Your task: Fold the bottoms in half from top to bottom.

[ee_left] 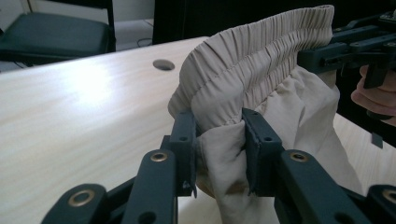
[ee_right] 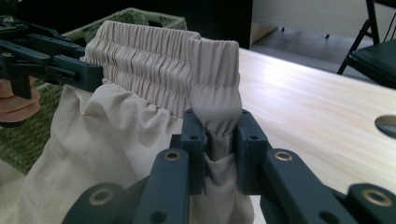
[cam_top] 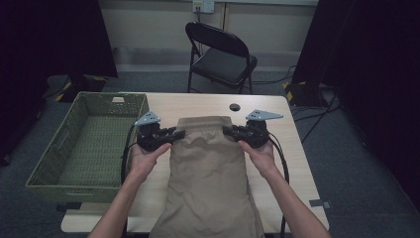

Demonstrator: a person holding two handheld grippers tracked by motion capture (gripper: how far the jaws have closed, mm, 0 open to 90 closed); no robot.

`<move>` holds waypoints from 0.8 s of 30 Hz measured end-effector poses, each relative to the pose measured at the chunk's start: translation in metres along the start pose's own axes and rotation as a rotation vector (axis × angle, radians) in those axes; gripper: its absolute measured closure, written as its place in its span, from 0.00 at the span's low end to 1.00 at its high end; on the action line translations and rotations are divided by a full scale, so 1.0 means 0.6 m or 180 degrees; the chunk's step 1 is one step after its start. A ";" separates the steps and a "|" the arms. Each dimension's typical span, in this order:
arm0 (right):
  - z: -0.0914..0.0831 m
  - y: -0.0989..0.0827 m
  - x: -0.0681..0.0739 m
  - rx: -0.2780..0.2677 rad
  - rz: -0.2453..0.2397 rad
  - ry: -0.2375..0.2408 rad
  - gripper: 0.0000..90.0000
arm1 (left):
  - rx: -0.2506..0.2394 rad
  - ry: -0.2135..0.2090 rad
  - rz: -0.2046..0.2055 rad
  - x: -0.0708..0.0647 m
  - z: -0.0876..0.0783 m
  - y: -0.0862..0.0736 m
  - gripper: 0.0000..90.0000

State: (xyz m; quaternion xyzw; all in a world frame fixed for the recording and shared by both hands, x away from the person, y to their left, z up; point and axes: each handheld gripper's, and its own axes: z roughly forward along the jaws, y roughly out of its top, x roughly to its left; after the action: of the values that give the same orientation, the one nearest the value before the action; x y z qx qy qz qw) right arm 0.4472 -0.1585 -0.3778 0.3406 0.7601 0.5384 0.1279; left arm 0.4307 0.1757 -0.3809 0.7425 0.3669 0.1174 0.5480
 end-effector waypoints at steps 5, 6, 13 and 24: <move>-0.009 0.018 0.000 -0.0057 -0.0017 0.0004 0.85 | -0.0052 0.0003 0.0050 -0.005 -0.004 0.021 0.77; -0.011 0.022 0.000 -0.0071 -0.0017 -0.0011 0.85 | -0.0067 0.0007 0.0059 -0.006 -0.004 0.027 0.77; -0.021 0.050 -0.004 -0.0200 -0.0028 -0.0054 0.85 | -0.0161 0.0042 0.0084 -0.007 -0.003 0.058 0.77; -0.035 0.080 -0.011 -0.0322 -0.0013 -0.0102 0.85 | -0.0278 0.0027 0.0144 -0.006 0.001 0.098 0.77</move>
State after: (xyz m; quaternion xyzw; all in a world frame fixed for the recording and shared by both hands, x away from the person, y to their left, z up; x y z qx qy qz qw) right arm 0.4585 -0.1692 -0.3271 0.3407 0.7304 0.5704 0.1582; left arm 0.4531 0.1650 -0.3272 0.7255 0.3468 0.1488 0.5755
